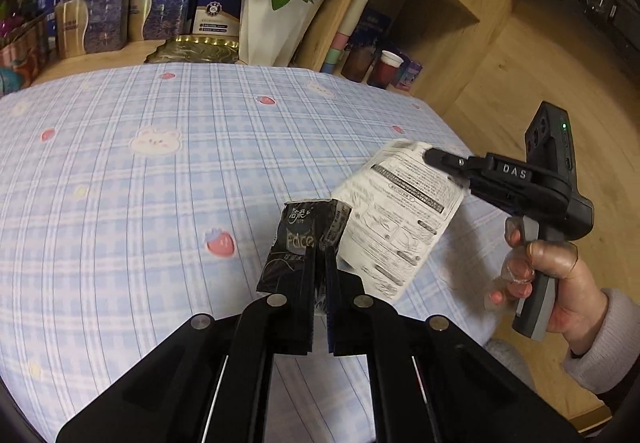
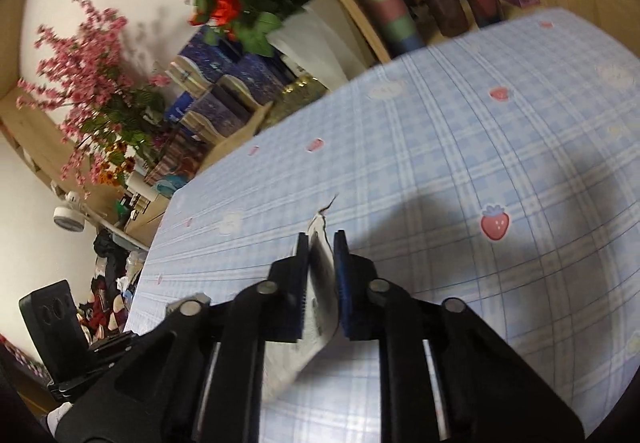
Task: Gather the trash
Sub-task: 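Carry the white packaging card to the brown bin and open the right gripper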
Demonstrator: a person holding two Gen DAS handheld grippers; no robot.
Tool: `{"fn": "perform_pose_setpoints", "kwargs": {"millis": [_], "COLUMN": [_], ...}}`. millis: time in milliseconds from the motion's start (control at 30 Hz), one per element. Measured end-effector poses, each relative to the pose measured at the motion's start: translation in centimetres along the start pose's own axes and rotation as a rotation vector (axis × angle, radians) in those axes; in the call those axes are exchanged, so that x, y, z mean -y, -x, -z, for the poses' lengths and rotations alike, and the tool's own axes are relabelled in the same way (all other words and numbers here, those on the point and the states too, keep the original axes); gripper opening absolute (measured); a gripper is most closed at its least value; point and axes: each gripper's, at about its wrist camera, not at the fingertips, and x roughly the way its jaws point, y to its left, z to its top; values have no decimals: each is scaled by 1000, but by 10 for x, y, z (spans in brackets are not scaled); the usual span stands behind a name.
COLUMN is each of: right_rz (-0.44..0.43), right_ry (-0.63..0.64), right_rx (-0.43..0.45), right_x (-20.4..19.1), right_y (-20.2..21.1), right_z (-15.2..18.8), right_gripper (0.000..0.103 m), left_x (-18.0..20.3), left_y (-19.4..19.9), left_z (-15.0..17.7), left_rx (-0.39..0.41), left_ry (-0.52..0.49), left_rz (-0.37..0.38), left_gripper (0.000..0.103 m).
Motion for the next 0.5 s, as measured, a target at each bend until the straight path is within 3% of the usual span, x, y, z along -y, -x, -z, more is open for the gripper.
{"fn": "perform_pose_setpoints", "kwargs": {"millis": [500], "right_rz": [-35], "right_ry": [211], "right_rx": [18], "right_x": [-76], "right_y": [49], "right_z": [30], "right_gripper": [6], "left_x": [7], "left_y": [78], "left_z": [55], "left_rx": [61], "left_ry": [42], "left_rz": [10], "left_gripper": [5]}}
